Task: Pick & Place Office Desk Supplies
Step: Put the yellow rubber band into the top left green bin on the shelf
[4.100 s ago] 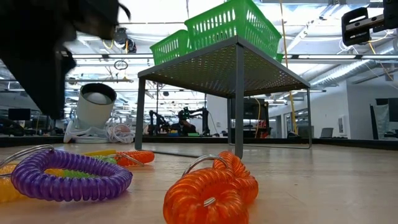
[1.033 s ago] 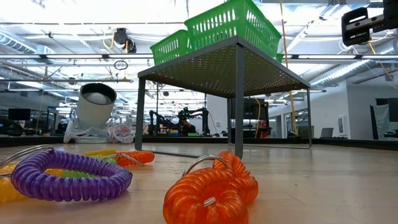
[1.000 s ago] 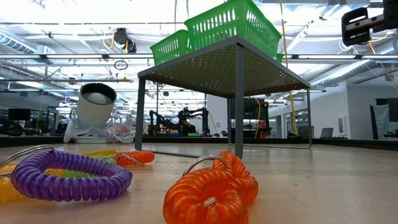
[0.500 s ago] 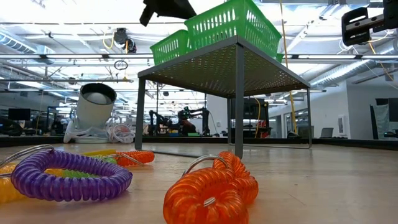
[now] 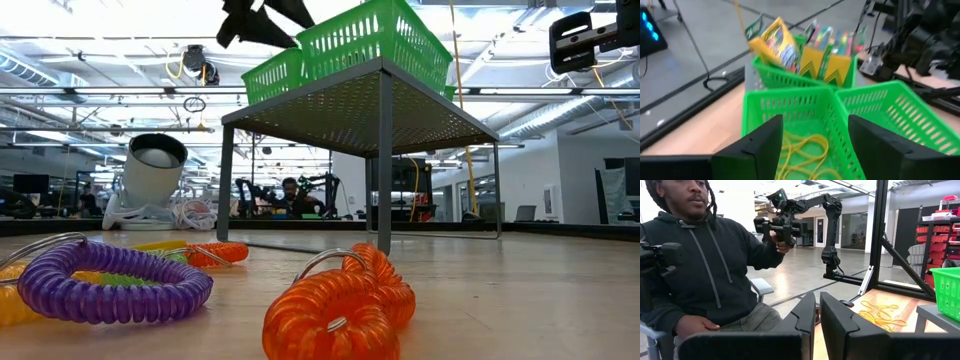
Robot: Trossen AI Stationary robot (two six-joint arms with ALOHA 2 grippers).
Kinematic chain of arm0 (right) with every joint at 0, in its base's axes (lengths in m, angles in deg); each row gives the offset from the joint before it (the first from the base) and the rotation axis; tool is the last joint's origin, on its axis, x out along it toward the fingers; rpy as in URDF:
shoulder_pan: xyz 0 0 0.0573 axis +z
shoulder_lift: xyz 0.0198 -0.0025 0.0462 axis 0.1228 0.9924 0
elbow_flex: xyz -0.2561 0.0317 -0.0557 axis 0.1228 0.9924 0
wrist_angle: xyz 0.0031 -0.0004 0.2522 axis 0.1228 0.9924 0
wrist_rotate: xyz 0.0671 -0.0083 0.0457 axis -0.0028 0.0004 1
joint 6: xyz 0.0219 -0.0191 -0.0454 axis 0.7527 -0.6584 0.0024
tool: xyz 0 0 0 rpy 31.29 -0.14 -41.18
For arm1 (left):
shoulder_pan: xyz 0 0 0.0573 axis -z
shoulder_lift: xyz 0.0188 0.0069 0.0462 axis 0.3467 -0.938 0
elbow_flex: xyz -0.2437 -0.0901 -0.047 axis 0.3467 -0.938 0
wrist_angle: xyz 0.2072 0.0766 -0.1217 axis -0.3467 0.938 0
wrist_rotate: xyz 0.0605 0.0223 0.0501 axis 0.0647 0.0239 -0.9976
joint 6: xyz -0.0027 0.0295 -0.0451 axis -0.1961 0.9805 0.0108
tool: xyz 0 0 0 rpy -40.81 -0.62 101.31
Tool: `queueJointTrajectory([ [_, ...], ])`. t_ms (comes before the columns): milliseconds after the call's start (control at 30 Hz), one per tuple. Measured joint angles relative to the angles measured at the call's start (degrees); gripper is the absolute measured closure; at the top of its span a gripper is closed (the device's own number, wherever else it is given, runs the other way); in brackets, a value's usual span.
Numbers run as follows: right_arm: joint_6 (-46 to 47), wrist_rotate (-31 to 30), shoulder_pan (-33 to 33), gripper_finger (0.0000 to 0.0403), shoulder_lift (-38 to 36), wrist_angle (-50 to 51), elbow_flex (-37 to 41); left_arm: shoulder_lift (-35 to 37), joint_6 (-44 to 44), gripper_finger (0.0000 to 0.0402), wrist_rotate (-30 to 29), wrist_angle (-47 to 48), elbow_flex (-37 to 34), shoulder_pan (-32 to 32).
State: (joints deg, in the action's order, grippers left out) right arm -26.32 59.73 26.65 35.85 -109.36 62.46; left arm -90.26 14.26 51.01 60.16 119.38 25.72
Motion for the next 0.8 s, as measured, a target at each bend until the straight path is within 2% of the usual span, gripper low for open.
queueJointTrajectory([
  [100, 0.0, 0.0, 0.0, 0.0383, 0.0, 0.0, 0.0, 0.1, -1.9, 0.0161, 0.8, 2.1, 0.0, 0.0],
  [300, 0.0, 0.0, 0.0, 0.0383, 0.0, 0.0, 0.0, 5.5, 2.9, 0.0169, 15.0, 4.3, 2.4, 1.9],
  [367, 0.0, 0.0, 0.0, 0.0383, 0.0, 0.0, 0.0, 8.2, 2.8, 0.0173, 17.6, 4.8, 2.6, 3.6],
  [567, 0.0, 0.0, 0.0, 0.0383, 0.0, 0.0, 0.0, 11.7, -1.0, 0.0177, 18.1, 13.0, 2.6, 12.4],
  [800, 0.0, 0.0, 0.0, 0.0383, 0.0, 0.0, 0.0, 7.2, -6.5, 0.0177, 18.0, 21.0, 2.6, 23.8],
])
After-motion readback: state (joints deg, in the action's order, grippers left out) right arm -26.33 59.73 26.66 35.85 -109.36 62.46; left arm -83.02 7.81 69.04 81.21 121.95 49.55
